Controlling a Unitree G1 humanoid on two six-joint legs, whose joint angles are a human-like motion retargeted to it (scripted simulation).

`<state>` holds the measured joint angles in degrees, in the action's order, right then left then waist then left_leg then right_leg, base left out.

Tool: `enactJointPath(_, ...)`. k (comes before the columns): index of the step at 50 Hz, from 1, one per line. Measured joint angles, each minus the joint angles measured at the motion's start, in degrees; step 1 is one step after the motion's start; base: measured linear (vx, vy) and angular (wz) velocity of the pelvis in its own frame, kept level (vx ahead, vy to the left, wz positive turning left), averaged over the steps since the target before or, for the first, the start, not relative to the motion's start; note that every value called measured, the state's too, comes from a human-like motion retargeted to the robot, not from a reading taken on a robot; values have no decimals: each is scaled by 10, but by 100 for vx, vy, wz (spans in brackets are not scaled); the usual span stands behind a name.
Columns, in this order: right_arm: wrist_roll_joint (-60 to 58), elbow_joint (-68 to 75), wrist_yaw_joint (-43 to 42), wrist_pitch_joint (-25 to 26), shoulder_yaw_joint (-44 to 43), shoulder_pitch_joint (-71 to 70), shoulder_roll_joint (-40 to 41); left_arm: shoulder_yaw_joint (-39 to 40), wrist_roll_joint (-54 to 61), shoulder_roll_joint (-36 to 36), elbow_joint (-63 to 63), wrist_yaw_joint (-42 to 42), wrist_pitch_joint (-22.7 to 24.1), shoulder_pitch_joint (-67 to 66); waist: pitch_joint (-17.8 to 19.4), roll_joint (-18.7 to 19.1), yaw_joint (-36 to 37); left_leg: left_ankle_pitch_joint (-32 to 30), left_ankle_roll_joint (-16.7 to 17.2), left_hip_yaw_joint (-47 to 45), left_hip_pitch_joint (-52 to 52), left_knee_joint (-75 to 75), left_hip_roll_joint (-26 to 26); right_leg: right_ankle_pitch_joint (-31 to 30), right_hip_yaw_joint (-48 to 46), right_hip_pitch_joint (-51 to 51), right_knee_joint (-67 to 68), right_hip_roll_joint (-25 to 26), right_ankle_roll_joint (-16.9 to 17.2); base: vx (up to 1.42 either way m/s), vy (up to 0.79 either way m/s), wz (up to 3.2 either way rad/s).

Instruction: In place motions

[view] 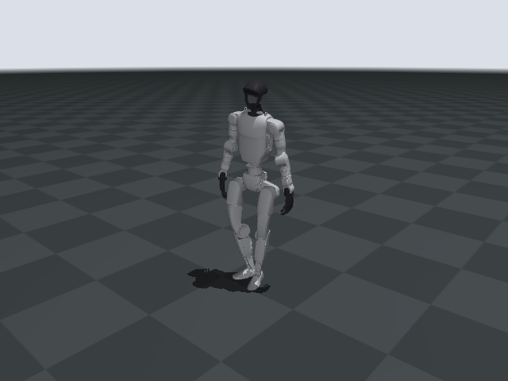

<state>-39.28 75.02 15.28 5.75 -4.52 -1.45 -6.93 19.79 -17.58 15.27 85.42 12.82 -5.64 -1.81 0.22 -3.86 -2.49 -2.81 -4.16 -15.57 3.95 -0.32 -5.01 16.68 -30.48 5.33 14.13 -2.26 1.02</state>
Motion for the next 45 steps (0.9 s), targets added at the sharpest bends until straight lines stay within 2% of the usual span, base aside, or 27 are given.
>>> enactJointPath(3,-3,1,-16,3,2,-1,0,1,10,-12,-14,4,4,1,0,-3,1,13,2,5,2,19,1,-10,-1,-10,-18,-3,8,-1,-12,3)
enactJointPath(8,47,19,-14,10,-3,-10,11,15,22,-24,-53,29,9,-8,-5,-24,4,19,9,29,24,73,-11,-18,52,6,-19,-5,10,-4,-6,-58)
enactJointPath(12,80,20,2,7,-20,-8,12,17,31,-30,-56,16,12,4,3,-50,57,9,-9,170,60,123,-51,-32,121,37,1,-19,5,-11,-4,-164)
enactJointPath(15,77,13,1,7,-15,-12,8,25,47,-36,-47,12,15,13,26,-54,96,20,13,242,51,123,-53,-45,169,50,13,-6,-6,-13,-9,-216)
enactJointPath(18,51,-2,-5,9,-5,-24,8,41,69,-43,-31,5,16,12,36,-47,76,51,-3,145,41,98,-10,-65,203,68,23,16,-17,-22,-10,-161)
enactJointPath(21,53,-15,-20,2,16,-24,16,50,86,-41,-6,1,9,5,21,-29,-7,42,8,116,47,80,22,-71,194,87,23,44,-36,-26,-4,-63)
enactJointPath(23,81,-13,-33,-6,23,-23,19,37,85,-30,15,5,-3,13,25,-23,-46,37,17,80,50,76,46,-63,183,95,19,50,-47,-39,6,-88)
enactJointPath(25,111,-4,-35,-12,19,-25,18,25,63,-18,24,8,-14,29,45,-28,-52,32,14,81,39,66,44,-51,157,86,12,42,-57,-40,17,-138)
enactJointPath(26,115,4,-26,-9,14,-20,14,18,48,-15,21,1,-15,32,47,-34,-42,31,16,50,29,57,49,-42,141,82,6,35,-60,-33,23,-206)
enactJointPath(30,93,36,-9,12,1,0,-3,-4,23,-16,-4,-21,2,21,25,-40,-14,35,21,-41,10,27,62,-6,48,79,-8,6,-58,-22,22,-236)
enactJointPath(37,92,76,-55,24,-5,-7,-16,17,48,-11,8,2,3,27,12,-22,-13,47,29,-183,-15,-8,96,25,-207,38,-5,-42,-41,-45,31,-235)
enactJointPath(40,112,81,-46,24,-24,-2,-13,16,50,-4,20,-16,1,23,-2,-15,-13,55,36,-250,-32,-28,100,26,-250,27,5,-47,-35,-35,31,-217)
enactJointPath(43,131,79,-43,20,-35,6,-9,12,47,2,21,-37,5,13,-22,-7,-25,65,44,-309,-37,-39,100,22,-287,24,-1,-47,-14,-47,29,-184)
enactJointPath(45,139,80,-45,18,-37,9,-5,15,41,4,20,-40,5,10,-34,-2,-36,71,51,-346,-37,-40,103,-13,-313,32,-12,-49,-17,-58,24,-174)
